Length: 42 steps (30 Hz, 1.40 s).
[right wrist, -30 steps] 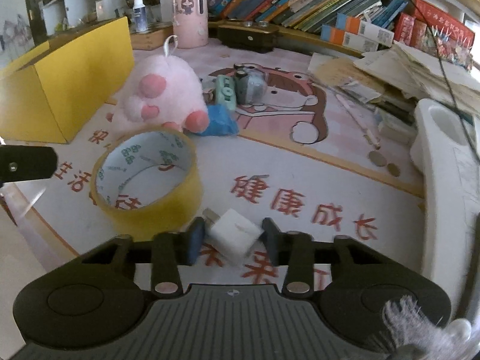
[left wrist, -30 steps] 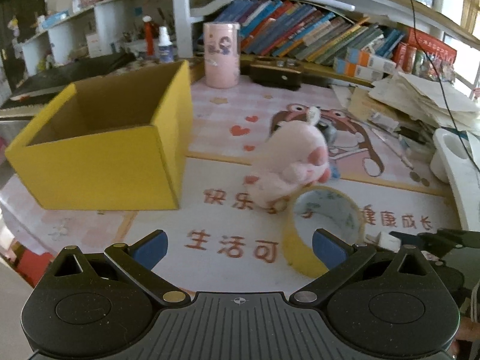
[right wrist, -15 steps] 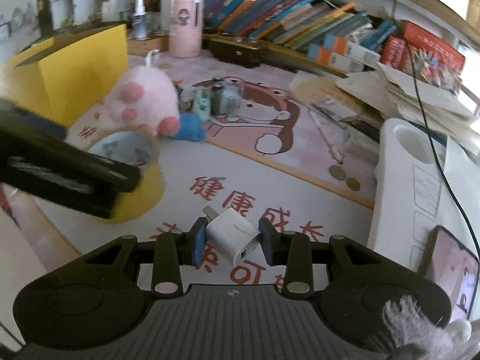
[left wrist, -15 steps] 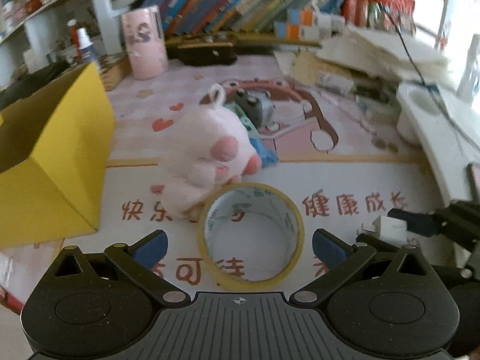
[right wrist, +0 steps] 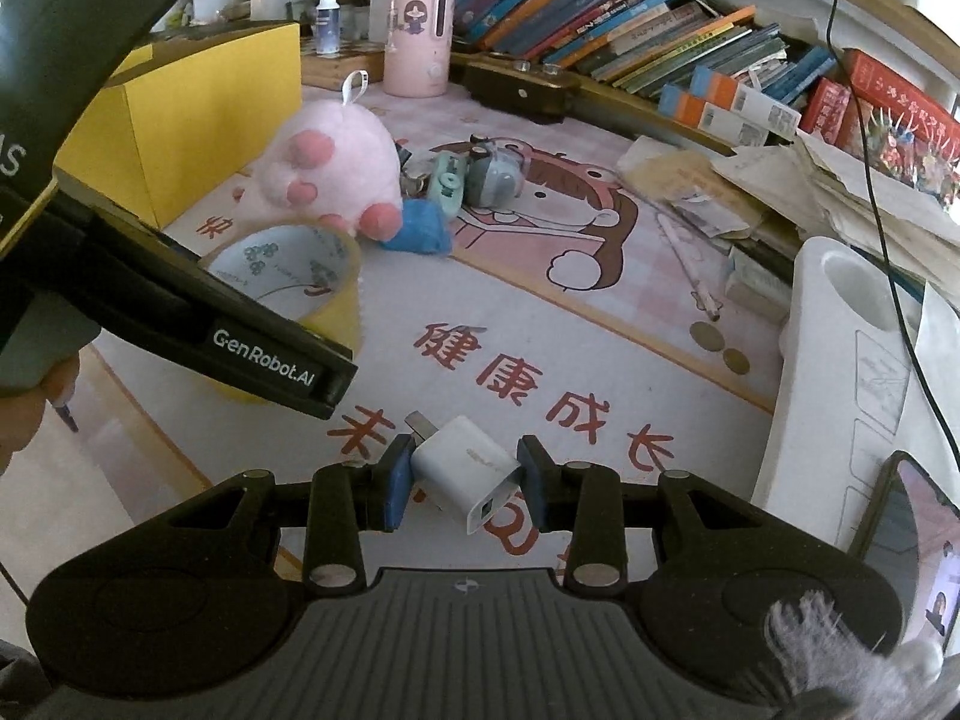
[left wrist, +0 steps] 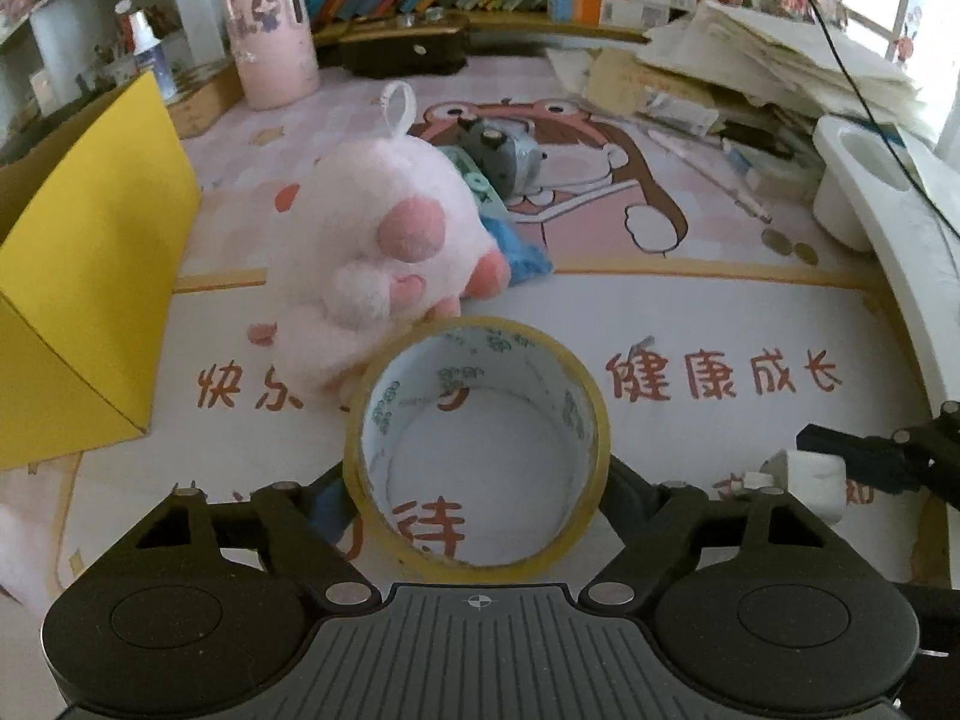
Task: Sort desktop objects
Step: 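Grasp the white charger with the right tool while the left tool grasps the yellow tape roll, then carry the tape roll and charger toward the yellow box with both tools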
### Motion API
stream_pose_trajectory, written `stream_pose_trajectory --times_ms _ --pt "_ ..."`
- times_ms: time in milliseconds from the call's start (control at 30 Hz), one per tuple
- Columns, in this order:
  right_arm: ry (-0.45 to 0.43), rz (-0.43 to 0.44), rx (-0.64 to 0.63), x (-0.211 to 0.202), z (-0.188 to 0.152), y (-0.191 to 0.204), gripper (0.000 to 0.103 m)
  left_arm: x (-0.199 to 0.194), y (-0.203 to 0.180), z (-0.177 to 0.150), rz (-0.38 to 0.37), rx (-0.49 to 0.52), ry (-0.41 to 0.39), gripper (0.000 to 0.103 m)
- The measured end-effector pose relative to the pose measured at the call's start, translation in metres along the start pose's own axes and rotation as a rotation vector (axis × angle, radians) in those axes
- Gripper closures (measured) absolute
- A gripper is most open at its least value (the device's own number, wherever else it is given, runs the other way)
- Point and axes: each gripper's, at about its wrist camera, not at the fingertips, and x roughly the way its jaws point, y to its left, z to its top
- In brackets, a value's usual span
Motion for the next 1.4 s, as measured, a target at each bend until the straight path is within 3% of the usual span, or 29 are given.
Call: stream_pose_trajectory --times_ms 233,567,1067,1400 --pt "-0.001 0.006 0.020 -0.004 -0.002 0.004 0.068 -0.030 0.007 -0.009 -0.049 -0.045 -0.068 0.021" --pt "-0.003 0.022 -0.024 -0.009 0.001 0.039 0.068 -0.057 0.047 -0.040 -0.040 -0.155 -0.107 0.021" --pt "-0.053 0.062 -0.039 -0.032 0.023 0.151 0.068 -0.114 0.156 -0.103 0.020 -0.233 -0.144 0.021" --pt "-0.074 0.085 -0.024 -0.038 0.026 0.225 0.068 -0.141 0.214 -0.135 0.035 -0.216 -0.171 0.021"
